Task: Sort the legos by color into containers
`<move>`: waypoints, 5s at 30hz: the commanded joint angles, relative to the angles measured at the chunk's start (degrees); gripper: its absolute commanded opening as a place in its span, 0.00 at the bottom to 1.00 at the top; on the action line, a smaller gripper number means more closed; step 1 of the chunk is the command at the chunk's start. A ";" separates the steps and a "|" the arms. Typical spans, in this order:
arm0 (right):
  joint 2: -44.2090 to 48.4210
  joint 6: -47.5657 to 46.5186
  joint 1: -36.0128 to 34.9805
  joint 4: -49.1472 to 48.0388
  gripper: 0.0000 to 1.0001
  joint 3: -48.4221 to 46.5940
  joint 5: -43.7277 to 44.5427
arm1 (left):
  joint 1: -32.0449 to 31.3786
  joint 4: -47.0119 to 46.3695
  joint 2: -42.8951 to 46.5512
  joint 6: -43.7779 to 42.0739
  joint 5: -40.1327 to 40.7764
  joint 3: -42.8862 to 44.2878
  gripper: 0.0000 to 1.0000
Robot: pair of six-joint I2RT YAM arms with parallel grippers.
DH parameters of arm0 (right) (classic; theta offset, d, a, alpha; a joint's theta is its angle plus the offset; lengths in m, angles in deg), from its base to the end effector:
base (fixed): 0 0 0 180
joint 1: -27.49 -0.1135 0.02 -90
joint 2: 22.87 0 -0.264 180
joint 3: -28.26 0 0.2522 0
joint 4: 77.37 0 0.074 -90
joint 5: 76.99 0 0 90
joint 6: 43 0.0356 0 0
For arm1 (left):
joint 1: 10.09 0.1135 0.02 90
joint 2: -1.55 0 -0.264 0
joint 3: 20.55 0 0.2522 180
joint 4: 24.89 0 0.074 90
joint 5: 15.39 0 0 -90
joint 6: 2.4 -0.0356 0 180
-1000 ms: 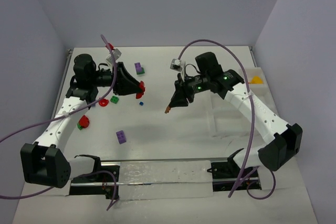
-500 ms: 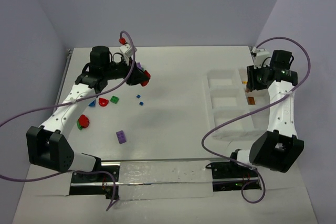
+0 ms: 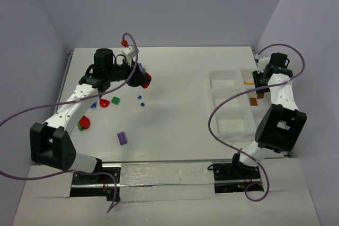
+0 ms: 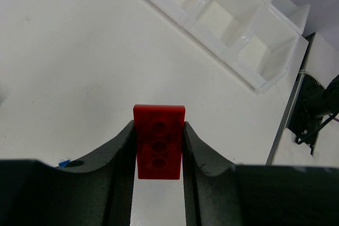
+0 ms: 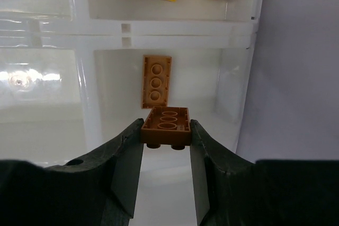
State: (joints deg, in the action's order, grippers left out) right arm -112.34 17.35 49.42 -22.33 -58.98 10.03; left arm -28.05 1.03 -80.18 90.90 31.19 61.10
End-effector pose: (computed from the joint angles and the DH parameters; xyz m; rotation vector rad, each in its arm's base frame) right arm 0.3057 -0.1211 0.2755 -0.1943 2.5849 -0.2705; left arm 0.3006 -0.1232 0.3306 0.7372 1.8908 -0.9977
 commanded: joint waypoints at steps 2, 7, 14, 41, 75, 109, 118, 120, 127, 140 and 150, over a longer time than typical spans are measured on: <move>-1.62 1.15 0.34 -4.48 0.37 0.82 0.16 | -0.14 -1.26 1.75 0.63 -0.37 -0.45 0.00; -0.93 1.34 0.39 -1.97 0.77 -0.48 -1.74 | 1.58 -2.62 2.32 3.55 -4.45 -2.26 0.00; 4.59 1.76 -2.35 9.03 0.98 -9.28 -16.80 | 3.89 -7.47 3.65 5.78 -15.51 -6.93 0.00; 0.93 50.66 -45.96 -9.01 0.91 -11.11 -47.65 | -4.89 6.04 10.12 -15.71 3.94 -7.59 0.00; -13.01 48.64 -58.10 -4.37 0.42 -19.08 -48.22 | -12.54 5.68 13.49 -14.07 12.88 -5.36 0.01; 21.74 -1.85 3.71 12.58 0.00 5.78 1.01 | -1.22 16.11 15.43 -2.16 24.40 -5.49 0.99; 20.83 -4.95 6.37 6.38 0.00 13.47 10.08 | 0.57 17.28 14.50 -2.69 25.40 -4.96 0.99; 20.65 -5.15 6.46 4.13 0.00 15.48 11.58 | 0.90 17.29 15.02 -2.69 26.01 -5.31 0.99; 18.63 -5.51 6.63 -1.86 0.13 19.42 13.70 | 2.92 18.91 14.06 -4.94 28.65 -5.82 0.99; 17.56 -3.45 4.24 -0.19 0.92 16.18 12.68 | 18.09 20.75 7.90 -15.74 31.61 -8.92 0.92; 19.59 3.71 -6.31 10.59 1.00 5.29 4.35 | 24.25 24.40 -1.82 -43.59 20.69 -7.97 0.80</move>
State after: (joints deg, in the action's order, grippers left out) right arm -94.49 17.13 45.90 -16.52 -48.26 19.13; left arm -6.05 22.66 -80.20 64.15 58.97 51.89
